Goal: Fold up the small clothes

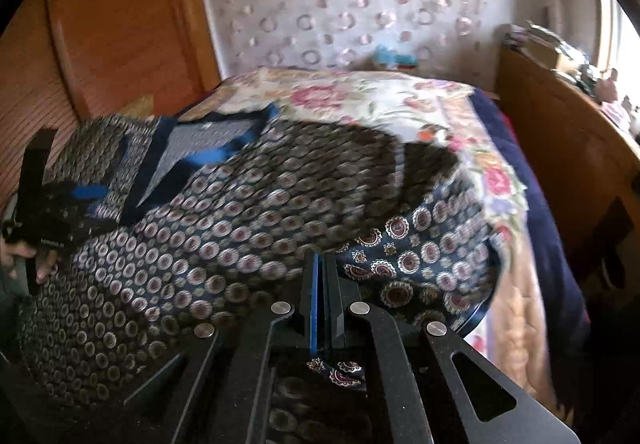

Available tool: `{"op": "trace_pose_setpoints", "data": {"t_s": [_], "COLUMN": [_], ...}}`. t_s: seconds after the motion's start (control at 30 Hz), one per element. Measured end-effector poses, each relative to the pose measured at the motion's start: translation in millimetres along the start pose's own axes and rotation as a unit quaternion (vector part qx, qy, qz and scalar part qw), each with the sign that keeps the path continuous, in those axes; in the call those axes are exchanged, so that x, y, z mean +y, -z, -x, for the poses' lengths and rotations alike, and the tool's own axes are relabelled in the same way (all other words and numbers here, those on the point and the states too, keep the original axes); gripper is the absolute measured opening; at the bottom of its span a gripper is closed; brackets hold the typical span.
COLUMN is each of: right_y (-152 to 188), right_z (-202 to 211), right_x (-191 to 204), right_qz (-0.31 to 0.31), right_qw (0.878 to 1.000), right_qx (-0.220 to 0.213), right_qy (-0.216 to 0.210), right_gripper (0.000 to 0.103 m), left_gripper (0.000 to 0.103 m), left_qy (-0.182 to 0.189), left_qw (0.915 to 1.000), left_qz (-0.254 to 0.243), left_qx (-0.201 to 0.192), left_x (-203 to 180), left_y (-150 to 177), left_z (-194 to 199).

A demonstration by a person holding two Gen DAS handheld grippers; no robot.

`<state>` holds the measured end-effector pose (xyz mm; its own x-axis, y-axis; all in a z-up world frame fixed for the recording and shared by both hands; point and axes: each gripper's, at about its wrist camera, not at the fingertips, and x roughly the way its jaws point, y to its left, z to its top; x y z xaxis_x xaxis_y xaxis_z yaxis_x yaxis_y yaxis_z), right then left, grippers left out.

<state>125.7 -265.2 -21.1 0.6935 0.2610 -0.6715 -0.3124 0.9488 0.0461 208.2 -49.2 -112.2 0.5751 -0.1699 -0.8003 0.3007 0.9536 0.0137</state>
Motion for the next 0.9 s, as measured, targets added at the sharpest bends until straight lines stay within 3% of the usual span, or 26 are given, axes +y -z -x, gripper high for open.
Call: {"op": "trace_pose_setpoints", "data": {"t_s": [0.03,0.17,0.37,0.5,0.63,0.7,0.77,0.9], "right_y": [2,12,8,5,-2,-4,-3,7], "right_z": [-6,-27,-29,-10,26,39,45,31], "right_x": [4,18,12,12,5,-2,-17,-46], "right_qz": [0.0,0.009,-0.006,-0.014,-0.028,-0.035,-0.045,-0.086], "right_qw": [1.0,0.999,0.999,0.999,0.999,0.998,0.996,0.992], "right_qx": [0.007,0.041,0.042,0.035,-0.002,-0.018,-0.024,0.003], "right_qy": [-0.007,-0.014,-0.01,0.012,0.03,0.045,0.068,0.092], "right_gripper": [0.001,0.001,0.002,0.012,0.025,0.038,0.041,0.041], "left_gripper": [0.102,0.102,0.103,0.103,0.103,0.102,0.103,0.103], "left_qy": [-0.002,-0.004,-0.004,-0.004,-0.002,0.0,0.003,0.01], "left_qw": [1.0,1.0,1.0,1.0,1.0,1.0,1.0,0.9997], "left_qz": [0.004,0.006,0.006,0.006,0.003,0.001,-0.001,0.004], "left_qx": [0.003,0.005,0.005,0.005,0.005,0.003,-0.005,-0.024], "left_x": [1,2,2,2,2,3,2,2], "left_y": [0,0,0,0,1,1,1,1], "left_z": [-1,-3,-3,-3,-2,-1,3,15]}}
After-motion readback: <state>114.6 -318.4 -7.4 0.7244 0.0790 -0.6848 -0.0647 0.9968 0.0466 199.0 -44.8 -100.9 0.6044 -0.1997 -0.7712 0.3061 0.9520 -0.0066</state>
